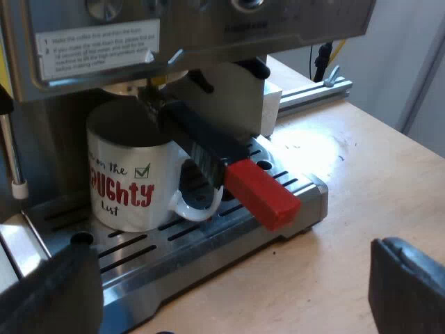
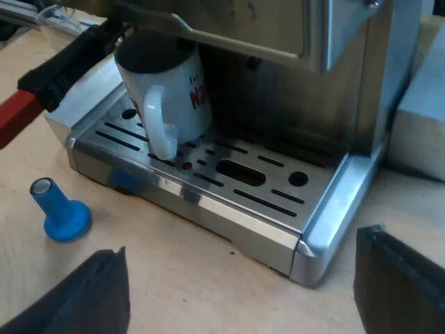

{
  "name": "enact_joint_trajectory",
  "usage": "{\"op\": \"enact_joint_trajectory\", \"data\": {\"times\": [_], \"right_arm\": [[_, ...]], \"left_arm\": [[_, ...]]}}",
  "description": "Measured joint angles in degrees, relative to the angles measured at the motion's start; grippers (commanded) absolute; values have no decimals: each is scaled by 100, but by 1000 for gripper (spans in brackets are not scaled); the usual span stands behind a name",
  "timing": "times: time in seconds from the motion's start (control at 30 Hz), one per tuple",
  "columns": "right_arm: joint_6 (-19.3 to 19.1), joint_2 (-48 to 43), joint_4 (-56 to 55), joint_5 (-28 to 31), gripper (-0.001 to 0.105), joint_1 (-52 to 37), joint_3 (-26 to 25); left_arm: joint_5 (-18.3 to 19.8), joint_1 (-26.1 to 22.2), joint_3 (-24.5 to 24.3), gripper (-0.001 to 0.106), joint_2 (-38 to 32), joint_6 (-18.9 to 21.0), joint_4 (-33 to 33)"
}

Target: Remove mug from coffee machine

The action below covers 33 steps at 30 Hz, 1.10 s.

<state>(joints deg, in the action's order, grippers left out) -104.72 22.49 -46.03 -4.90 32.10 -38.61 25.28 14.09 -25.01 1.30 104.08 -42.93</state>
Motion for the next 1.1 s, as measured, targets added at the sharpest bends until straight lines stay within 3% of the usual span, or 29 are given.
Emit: {"op": "enact_joint_trajectory", "data": {"times": [0.17, 0.43, 0.83, 1.1], "right_arm": [[0, 31, 558, 0, 69, 221, 395], [-23, 31, 1187, 0, 69, 246, 872], [-23, 31, 2249, 0, 69, 246, 1536], [-23, 41, 2933, -339, 69, 355, 1844]], "left_arm": [[0, 0, 420, 79, 0, -72, 516], [0, 0, 789, 79, 5, -72, 620], [0, 0, 877, 79, 14, -72, 724], [0, 0, 877, 79, 14, -72, 748]]}}
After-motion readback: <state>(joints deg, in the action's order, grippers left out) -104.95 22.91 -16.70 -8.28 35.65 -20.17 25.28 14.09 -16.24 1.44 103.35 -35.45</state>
